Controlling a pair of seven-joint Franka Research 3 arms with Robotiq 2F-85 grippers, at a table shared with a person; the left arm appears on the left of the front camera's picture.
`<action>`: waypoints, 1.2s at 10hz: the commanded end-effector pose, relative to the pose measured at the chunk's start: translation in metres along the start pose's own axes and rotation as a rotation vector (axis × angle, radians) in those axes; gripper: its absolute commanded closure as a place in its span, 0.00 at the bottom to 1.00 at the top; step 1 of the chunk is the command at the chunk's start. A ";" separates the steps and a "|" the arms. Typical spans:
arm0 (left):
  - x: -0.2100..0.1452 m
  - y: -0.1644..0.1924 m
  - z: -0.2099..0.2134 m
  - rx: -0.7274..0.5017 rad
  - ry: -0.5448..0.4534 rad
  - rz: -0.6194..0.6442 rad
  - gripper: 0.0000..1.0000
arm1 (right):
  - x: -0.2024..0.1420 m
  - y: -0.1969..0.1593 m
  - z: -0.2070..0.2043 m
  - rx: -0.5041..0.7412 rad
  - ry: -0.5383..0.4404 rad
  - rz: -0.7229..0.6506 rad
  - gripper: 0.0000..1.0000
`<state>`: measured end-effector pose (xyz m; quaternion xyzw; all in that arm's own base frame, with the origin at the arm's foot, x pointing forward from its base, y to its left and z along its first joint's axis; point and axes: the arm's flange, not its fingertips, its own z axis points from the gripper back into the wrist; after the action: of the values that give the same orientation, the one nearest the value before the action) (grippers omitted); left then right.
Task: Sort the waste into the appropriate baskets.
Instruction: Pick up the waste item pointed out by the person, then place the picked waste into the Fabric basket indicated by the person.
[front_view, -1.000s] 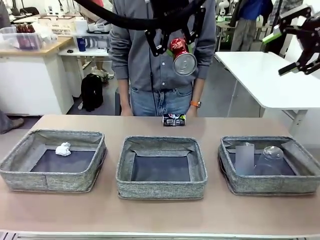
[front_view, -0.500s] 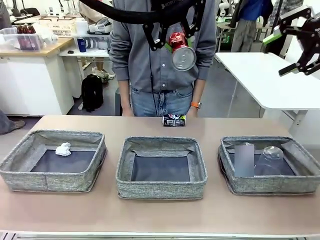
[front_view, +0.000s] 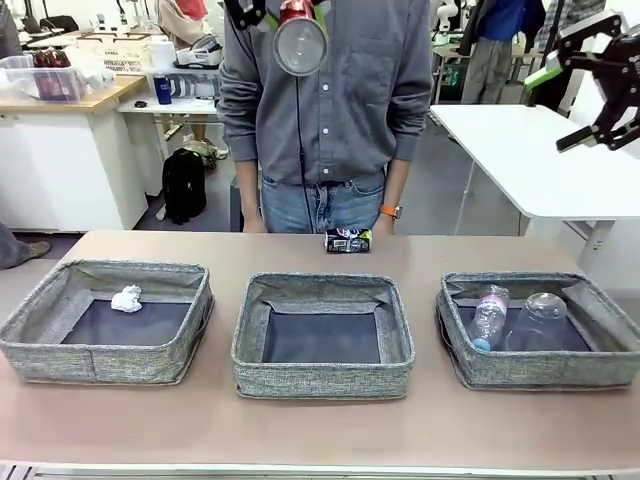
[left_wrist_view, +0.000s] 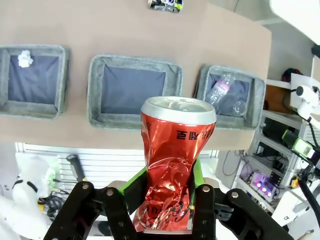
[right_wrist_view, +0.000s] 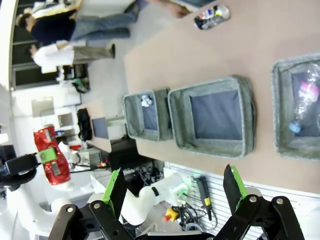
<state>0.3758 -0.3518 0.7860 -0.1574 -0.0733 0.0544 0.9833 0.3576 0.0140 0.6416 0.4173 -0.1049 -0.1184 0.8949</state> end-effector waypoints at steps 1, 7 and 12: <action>-0.004 -0.004 -0.017 0.014 0.018 -0.009 0.68 | 0.001 0.002 0.002 0.009 0.006 0.005 0.00; -0.004 -0.004 -0.017 0.014 0.018 -0.009 0.68 | 0.001 0.002 0.002 0.009 0.006 0.005 0.00; -0.004 -0.004 -0.017 0.014 0.018 -0.009 0.68 | 0.001 0.002 0.002 0.009 0.006 0.005 0.00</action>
<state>0.3777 -0.3635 0.7704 -0.1508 -0.0593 0.0464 0.9857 0.3575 0.0140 0.6417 0.4173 -0.1050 -0.1183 0.8949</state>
